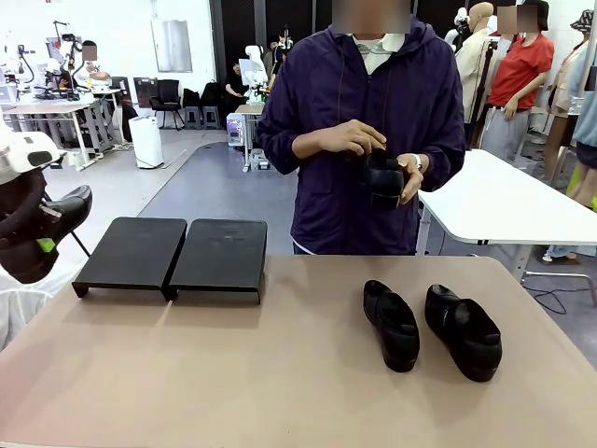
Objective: Organize the shoes by placing them on the stand.
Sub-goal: Place the Shoe from the middle of the table onto the Shoes Stand.
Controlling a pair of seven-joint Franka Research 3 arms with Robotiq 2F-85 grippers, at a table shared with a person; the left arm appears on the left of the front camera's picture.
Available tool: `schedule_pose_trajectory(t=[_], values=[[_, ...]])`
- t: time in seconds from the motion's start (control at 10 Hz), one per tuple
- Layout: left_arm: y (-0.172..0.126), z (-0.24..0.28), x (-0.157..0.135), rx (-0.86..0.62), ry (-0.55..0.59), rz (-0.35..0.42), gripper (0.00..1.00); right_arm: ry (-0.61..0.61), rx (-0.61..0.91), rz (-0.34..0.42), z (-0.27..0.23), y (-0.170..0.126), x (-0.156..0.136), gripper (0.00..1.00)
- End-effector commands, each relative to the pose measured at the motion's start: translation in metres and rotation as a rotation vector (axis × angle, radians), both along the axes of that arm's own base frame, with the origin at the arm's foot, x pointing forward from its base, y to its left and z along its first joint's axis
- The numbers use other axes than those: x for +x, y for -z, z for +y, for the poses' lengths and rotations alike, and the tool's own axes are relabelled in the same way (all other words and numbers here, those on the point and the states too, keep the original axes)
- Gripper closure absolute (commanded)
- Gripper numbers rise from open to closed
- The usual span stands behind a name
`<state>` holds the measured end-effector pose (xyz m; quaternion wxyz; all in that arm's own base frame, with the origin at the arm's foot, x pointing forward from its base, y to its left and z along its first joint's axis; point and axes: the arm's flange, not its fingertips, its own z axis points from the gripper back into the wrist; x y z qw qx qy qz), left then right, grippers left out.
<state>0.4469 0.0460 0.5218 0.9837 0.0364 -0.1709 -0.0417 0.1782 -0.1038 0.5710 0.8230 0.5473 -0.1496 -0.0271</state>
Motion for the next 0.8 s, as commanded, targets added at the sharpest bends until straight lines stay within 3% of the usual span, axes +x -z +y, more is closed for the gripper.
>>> schedule_pose_trajectory(t=[0.0, 0.2, 0.7], values=[[0.013, -0.013, 0.021, -0.023, -0.021, -0.028, 1.0, -0.01, 0.017, -0.031, 0.0, -0.005, 0.002, 0.0], [0.028, -0.015, 0.059, -0.059, -0.089, -0.111, 1.0, -0.01, 0.017, -0.031, 0.0, -0.005, 0.002, 0.0], [0.068, -0.044, 0.101, -0.076, 0.086, -0.198, 1.0, -0.01, 0.017, -0.031, 0.0, -0.005, 0.002, 0.0]])
